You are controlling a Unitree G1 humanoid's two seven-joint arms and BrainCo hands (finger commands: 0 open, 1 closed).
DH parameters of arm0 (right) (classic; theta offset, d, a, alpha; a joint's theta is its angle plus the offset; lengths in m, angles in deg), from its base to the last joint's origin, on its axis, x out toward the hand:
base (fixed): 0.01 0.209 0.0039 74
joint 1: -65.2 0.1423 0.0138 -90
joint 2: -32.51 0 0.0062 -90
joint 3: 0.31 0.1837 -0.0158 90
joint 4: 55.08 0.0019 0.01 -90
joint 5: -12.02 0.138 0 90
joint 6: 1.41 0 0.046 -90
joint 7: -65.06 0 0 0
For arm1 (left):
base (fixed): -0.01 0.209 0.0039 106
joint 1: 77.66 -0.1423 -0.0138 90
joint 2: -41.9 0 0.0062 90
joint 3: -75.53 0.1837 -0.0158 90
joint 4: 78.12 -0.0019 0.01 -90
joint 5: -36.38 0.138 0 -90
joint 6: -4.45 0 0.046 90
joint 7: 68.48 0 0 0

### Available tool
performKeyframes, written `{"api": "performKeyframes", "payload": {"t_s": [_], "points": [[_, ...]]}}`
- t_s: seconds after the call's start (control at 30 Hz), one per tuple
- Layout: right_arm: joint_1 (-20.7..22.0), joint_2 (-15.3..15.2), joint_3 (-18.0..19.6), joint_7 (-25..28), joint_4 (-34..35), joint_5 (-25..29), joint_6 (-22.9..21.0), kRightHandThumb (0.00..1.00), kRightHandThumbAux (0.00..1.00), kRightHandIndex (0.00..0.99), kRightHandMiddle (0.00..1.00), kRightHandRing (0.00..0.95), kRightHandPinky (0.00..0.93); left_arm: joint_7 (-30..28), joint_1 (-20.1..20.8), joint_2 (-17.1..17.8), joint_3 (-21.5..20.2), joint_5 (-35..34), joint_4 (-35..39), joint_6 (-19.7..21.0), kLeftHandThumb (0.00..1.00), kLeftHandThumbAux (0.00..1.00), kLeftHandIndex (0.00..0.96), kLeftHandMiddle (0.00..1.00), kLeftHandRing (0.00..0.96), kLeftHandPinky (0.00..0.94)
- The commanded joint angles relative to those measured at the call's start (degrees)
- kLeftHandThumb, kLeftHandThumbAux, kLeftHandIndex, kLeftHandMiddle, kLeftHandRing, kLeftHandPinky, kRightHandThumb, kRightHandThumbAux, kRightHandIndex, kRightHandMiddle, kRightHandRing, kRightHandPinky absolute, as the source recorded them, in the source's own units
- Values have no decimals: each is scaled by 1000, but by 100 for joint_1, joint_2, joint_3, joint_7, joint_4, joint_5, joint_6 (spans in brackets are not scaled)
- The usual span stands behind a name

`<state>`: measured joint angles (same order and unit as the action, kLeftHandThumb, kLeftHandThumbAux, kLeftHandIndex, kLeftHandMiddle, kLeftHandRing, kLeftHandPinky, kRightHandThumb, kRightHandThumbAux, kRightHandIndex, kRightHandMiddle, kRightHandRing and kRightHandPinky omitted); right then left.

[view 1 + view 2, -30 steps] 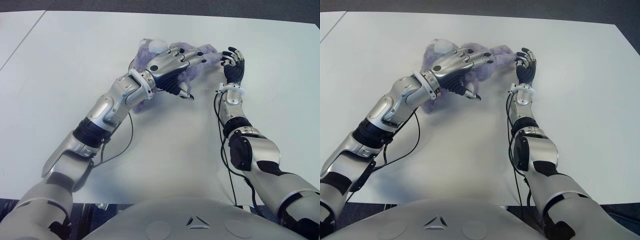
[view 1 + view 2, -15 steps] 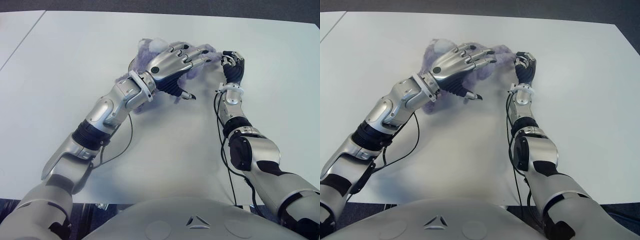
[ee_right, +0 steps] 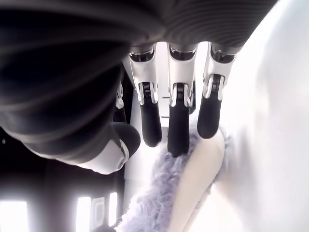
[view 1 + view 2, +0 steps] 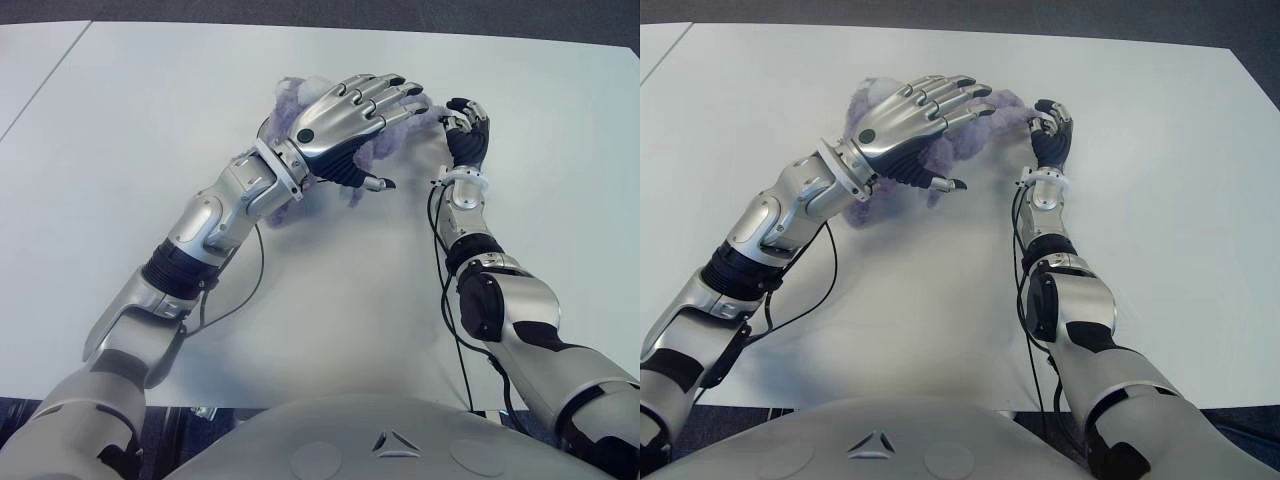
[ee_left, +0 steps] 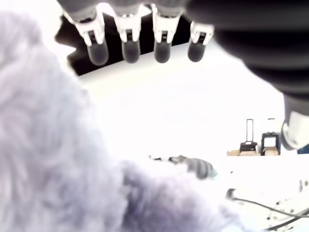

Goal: Put the doll into the plate.

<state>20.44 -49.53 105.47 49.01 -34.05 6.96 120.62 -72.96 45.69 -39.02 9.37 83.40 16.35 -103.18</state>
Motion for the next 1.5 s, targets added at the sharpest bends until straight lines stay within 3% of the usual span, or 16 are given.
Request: {"api": "performKeyframes", "payload": {"t_s": [0.03,0.37,0.7,0.8,0.9,1.5], "points": [[-1409,542,-79,-47,-869,-34,-664,933,836,166,291,344,235,170,-155,-72,-99,-140,-117,-173,133,457,0,0,0,0],[-1412,519,-26,37,-886,19,-683,950,834,153,283,344,216,187,-131,-110,-167,-169,-160,-234,146,461,0,0,0,0],[-1426,520,75,189,-895,113,-666,998,813,172,251,413,202,200,-148,-118,-213,-154,-206,-282,139,452,0,0,0,11],[-1419,534,112,222,-899,141,-671,999,712,178,248,445,205,190,-153,-121,-220,-156,-208,-284,138,452,0,0,0,6],[-1407,556,177,280,-905,183,-684,999,678,181,243,456,203,177,-161,-120,-228,-161,-210,-284,139,453,0,0,0,2],[-1428,533,336,347,-908,242,-662,1000,657,192,218,464,159,124,-156,-112,-265,-81,-249,-291,124,445,0,0,0,0]]}}
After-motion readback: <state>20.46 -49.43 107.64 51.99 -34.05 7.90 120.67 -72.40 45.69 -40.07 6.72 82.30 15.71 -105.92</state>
